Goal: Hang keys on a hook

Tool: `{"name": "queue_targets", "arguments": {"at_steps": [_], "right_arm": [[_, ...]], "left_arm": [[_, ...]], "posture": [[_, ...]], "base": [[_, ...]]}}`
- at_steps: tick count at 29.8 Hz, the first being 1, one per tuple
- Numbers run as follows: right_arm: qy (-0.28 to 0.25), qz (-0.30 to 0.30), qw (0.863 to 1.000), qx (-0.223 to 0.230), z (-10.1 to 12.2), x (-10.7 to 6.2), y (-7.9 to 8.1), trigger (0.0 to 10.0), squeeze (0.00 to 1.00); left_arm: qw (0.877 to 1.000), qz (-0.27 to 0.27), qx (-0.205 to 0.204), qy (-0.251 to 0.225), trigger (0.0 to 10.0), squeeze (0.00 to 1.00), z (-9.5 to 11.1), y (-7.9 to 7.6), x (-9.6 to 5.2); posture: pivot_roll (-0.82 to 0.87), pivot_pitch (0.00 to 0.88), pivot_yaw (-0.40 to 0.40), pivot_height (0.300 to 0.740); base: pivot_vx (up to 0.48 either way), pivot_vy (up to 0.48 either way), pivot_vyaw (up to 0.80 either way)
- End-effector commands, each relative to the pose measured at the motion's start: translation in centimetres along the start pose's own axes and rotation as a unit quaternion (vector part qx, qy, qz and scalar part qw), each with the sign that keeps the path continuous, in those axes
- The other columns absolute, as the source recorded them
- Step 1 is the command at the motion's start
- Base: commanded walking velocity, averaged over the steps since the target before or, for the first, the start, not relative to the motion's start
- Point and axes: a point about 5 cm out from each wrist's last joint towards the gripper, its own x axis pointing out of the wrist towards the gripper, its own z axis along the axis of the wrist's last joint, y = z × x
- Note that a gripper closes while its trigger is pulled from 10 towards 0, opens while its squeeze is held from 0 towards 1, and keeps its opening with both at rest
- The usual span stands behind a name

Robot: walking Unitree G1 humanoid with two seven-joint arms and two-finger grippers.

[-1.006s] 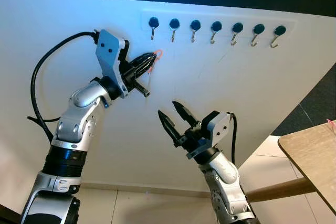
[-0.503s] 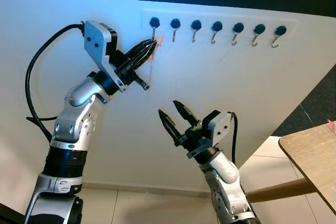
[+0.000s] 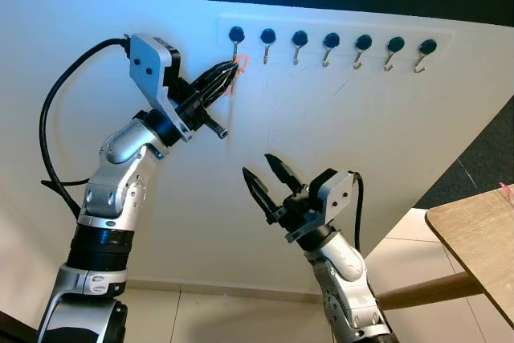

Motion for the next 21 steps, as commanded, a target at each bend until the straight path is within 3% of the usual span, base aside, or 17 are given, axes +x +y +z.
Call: {"name": "queue_targets", "arguments": {"at_steps": [1, 11, 21], "right_arm": [[-0.004, 0.001, 1.000, 0.001, 0.29, -0.02, -0.01, 10.0, 0.00], [-0.006, 0.002, 1.000, 0.003, 0.37, 0.03, 0.01, 10.0, 0.00], [-0.006, 0.004, 1.000, 0.004, 0.38, 0.06, 0.03, 10.0, 0.00]], "left_arm": [[1.000, 0.007, 0.009, -0.001, 10.0, 0.00, 0.18, 0.32, 0.12], [0.999, 0.032, 0.009, -0.042, 10.0, 0.00, 1.05, 1.27, 0.08], [0.999, 0.022, 0.009, -0.039, 10.0, 0.00, 0.88, 1.02, 0.08]], "posture": [[0.06, 0.087, -0.046, 0.740], [0.05, 0.087, -0.048, 0.740], [0.05, 0.086, -0.049, 0.740]], "base": [[0.000, 0.000, 0.00], [0.000, 0.000, 0.00], [0.000, 0.000, 0.00]]}}
